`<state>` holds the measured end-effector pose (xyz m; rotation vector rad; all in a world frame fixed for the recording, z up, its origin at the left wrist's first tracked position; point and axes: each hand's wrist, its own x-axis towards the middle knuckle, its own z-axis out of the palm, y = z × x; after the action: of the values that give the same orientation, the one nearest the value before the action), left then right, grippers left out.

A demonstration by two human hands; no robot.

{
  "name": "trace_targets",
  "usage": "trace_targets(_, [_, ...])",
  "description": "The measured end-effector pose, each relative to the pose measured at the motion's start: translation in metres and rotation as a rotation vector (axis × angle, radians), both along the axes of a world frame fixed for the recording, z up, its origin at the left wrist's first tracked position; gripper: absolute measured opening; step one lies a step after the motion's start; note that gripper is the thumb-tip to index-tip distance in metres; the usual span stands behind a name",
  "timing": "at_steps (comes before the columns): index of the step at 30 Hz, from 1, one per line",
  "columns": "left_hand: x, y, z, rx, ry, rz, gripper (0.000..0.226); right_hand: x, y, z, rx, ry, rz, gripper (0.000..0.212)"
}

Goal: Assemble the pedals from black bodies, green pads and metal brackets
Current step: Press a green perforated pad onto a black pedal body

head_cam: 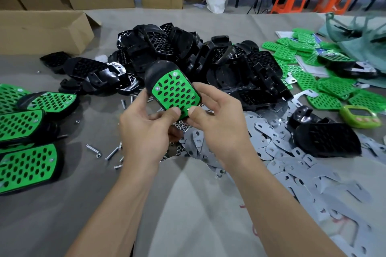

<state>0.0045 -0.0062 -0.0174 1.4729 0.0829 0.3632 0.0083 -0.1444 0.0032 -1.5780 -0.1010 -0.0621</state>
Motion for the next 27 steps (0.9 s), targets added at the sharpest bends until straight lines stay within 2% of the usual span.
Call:
trace_targets(3, [-0.001,-0.001,-0.003,0.062,0.036,0.06,0.034,0.002,0.002,-0.002,-0.093,-0.006,-0.002,0.05])
trace_targets(7, [0.003,0.003,-0.004,0.257,0.115,0.114,0.033,0.006,-0.008,-0.001,0.018,0.039,-0.064,0.056])
trace_targets(10, [0.004,0.005,-0.002,0.179,0.078,0.152,0.023,0.007,-0.016,0.003,0.048,-0.007,-0.07,0.057])
trace_targets(13, [0.005,0.011,-0.003,0.134,0.027,0.132,0.033,0.007,-0.024,0.006,-0.06,-0.086,-0.04,0.057])
trace_targets(16, [0.008,0.018,-0.006,0.118,0.032,0.029,0.035,0.008,-0.032,0.008,-0.083,-0.167,0.064,0.058])
trace_targets(19, [0.005,0.017,-0.01,0.212,0.098,-0.077,0.039,0.009,-0.039,0.009,-0.175,-0.215,0.137,0.064])
trace_targets(21, [0.001,0.014,-0.012,0.281,0.08,-0.059,0.033,0.009,-0.04,0.008,-0.219,-0.214,0.153,0.071])
trace_targets(24, [0.002,0.012,-0.008,0.211,-0.014,0.007,0.027,0.011,-0.039,0.007,-0.147,-0.21,0.138,0.074])
trace_targets(27, [0.003,0.014,-0.003,0.168,-0.136,-0.007,0.036,0.013,-0.038,0.006,-0.077,-0.19,0.141,0.061])
